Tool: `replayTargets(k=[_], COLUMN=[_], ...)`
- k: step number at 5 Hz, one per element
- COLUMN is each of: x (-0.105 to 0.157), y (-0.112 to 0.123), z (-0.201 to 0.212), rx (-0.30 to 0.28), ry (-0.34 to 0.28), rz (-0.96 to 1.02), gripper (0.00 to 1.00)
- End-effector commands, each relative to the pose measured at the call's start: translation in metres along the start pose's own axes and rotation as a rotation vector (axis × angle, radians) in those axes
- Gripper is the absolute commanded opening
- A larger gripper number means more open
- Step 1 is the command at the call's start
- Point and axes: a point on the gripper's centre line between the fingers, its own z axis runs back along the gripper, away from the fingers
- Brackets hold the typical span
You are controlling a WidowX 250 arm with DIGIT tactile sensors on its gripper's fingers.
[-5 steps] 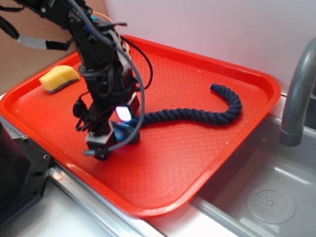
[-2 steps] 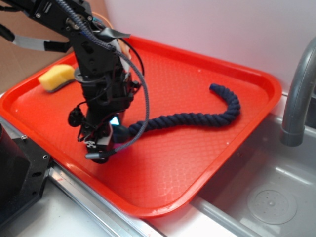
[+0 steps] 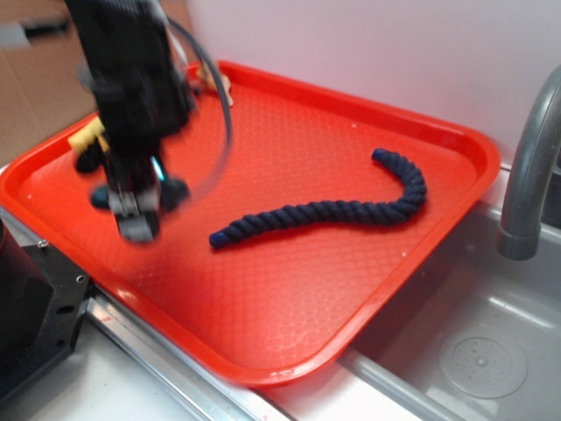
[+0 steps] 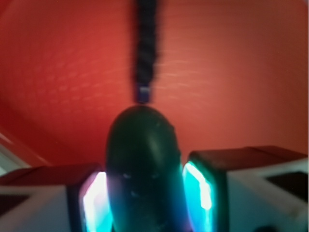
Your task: Grab the plastic pickle.
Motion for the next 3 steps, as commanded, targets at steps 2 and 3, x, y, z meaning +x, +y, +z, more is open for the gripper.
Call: replayTargets(k=[2,3], x=[-0.004,0.008], y=[0.089,0.083], z=[0.090,0.105], rx=[0.102,0.085], ry=[-0.099,-0.078], rz=[0.562,0.590], gripper=[0.00,0.00])
